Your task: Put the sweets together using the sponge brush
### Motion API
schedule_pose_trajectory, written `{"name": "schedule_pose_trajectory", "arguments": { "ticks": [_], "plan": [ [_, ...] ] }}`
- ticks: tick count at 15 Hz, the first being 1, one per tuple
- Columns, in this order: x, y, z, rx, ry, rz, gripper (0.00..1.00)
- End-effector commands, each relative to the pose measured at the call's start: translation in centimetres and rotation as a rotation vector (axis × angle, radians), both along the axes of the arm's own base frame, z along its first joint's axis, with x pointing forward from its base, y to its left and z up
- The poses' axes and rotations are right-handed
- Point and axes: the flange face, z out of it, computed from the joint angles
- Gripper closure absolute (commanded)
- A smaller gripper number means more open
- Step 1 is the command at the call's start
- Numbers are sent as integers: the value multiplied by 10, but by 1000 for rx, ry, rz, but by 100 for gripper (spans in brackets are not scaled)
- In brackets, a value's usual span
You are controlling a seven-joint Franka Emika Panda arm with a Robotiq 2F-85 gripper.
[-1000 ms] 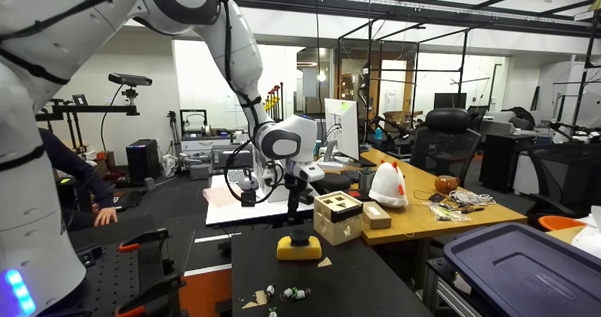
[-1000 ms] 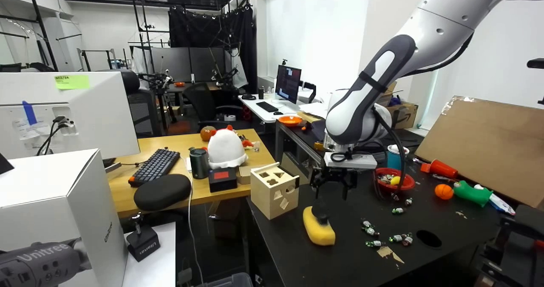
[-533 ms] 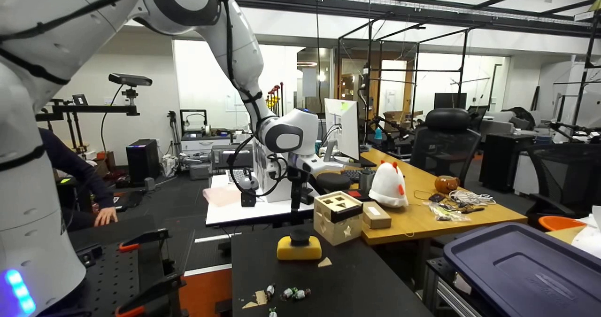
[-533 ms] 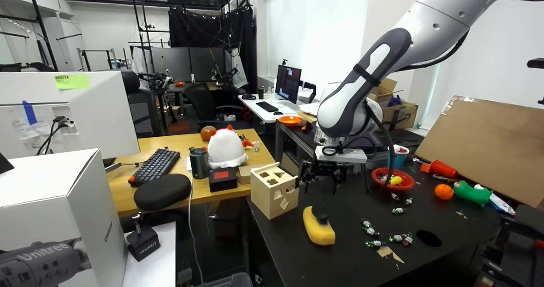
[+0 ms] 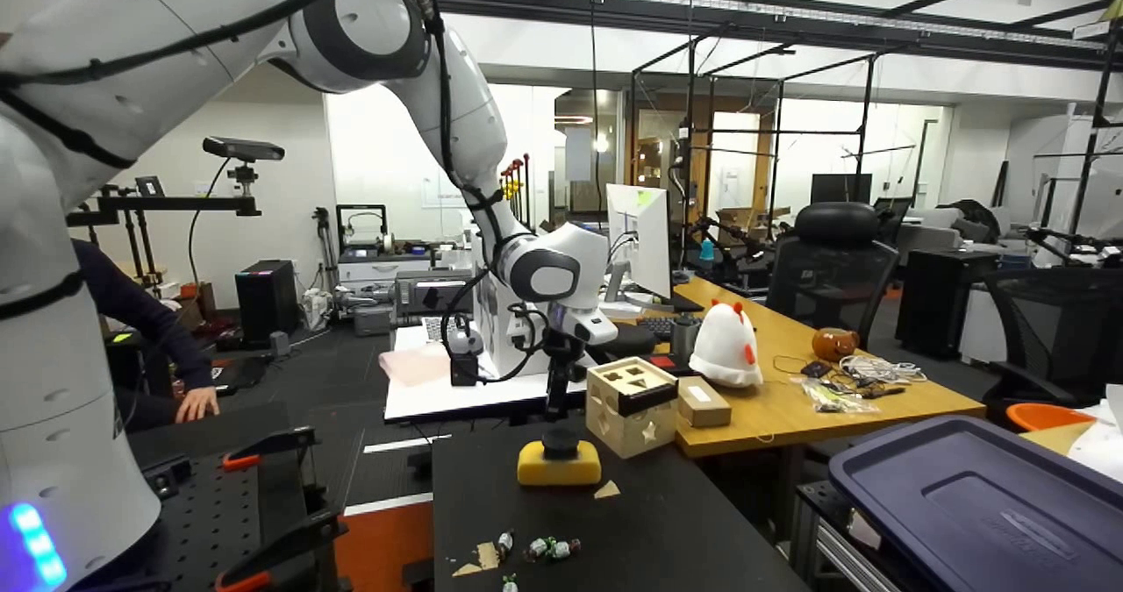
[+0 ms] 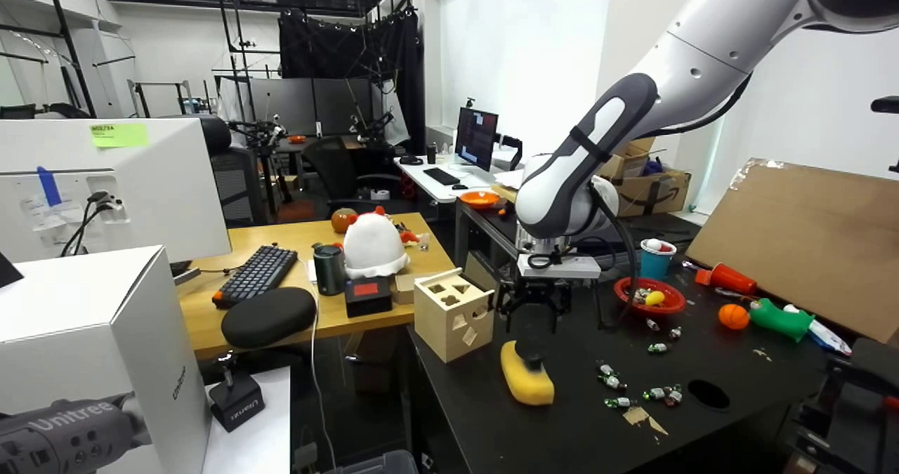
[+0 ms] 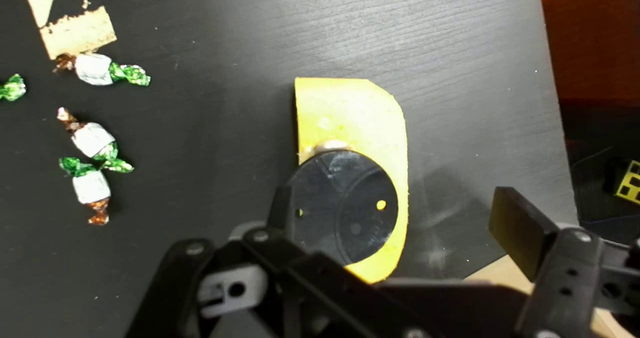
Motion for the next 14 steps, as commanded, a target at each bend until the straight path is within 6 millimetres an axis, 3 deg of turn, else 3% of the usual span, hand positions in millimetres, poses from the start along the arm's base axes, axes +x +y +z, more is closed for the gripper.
{"name": "schedule_pose_trajectory", "arguments": {
  "ticks": [1, 14],
  "plan": [
    [9, -7, -5, -2, 40, 9, 0],
    [24, -24, -37, 17, 89, 29, 0]
  ]
}}
